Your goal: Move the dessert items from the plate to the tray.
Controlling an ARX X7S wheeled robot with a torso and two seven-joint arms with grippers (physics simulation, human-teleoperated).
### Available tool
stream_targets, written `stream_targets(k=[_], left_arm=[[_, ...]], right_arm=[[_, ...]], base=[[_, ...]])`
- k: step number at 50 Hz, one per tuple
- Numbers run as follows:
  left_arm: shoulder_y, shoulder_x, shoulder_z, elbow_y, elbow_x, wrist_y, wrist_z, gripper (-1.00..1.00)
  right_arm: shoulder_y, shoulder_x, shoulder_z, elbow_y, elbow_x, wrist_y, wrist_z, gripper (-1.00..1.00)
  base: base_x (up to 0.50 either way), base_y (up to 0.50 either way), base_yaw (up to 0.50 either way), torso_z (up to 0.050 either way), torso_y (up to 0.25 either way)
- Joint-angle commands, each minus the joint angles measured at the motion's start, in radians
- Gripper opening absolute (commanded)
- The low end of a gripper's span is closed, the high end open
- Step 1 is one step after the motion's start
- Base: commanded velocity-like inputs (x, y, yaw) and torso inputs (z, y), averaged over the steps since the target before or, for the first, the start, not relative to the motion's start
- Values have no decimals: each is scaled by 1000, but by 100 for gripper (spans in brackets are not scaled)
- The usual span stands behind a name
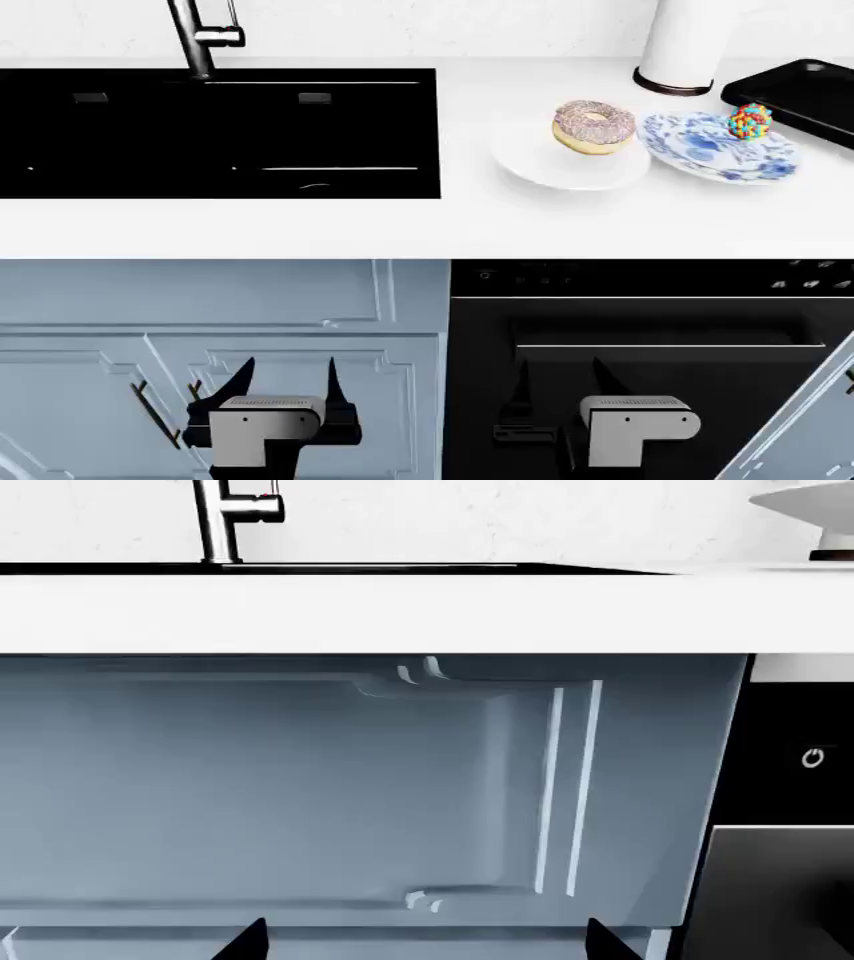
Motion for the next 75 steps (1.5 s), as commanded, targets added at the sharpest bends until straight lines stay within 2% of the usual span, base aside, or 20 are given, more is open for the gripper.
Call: stream_targets(k=[1, 12, 41, 53, 55, 57, 63, 69, 75], left_arm=[[1, -16, 17, 3, -17, -2, -19, 100], [22, -48, 52, 15, -72, 49, -35, 100], [24, -90, 115, 19, -100, 62, -66, 100], [12, -102, 127, 33, -129, -1, -87, 100], [6, -102, 120, 52, -137, -54, -105, 100], [-3, -113, 100, 123, -174, -179, -124, 100], [-65, -195, 76, 460, -228, -587, -169, 100], [-220, -239, 22, 746, -345, -1022, -209, 100], [-489, -189, -209, 947, -540, -1537, -208, 100]], right_arm=[[-1, 15, -20, 2, 10, -5, 25, 100], [-6, 47, -54, 6, 32, -21, 74, 100], [-8, 83, -89, -4, 90, -14, 125, 100], [-13, 98, -93, -23, 127, -2, 135, 100], [-13, 103, -94, -53, 138, 27, 137, 100], [-20, 115, -102, -137, 135, 94, 148, 100], [-15, 177, -95, -484, 200, 401, 160, 100], [76, 242, 2, -787, 350, 749, 185, 100], [241, 279, 210, -1012, 609, 1111, 220, 100]], base=[[0, 0, 0, 0, 0], [0, 0, 0, 1, 0], [0, 0, 0, 50, 0], [0, 0, 0, 50, 0], [0, 0, 0, 50, 0], [0, 0, 0, 40, 0], [0, 0, 0, 5, 0], [0, 0, 0, 0, 0], [0, 0, 0, 0, 0]])
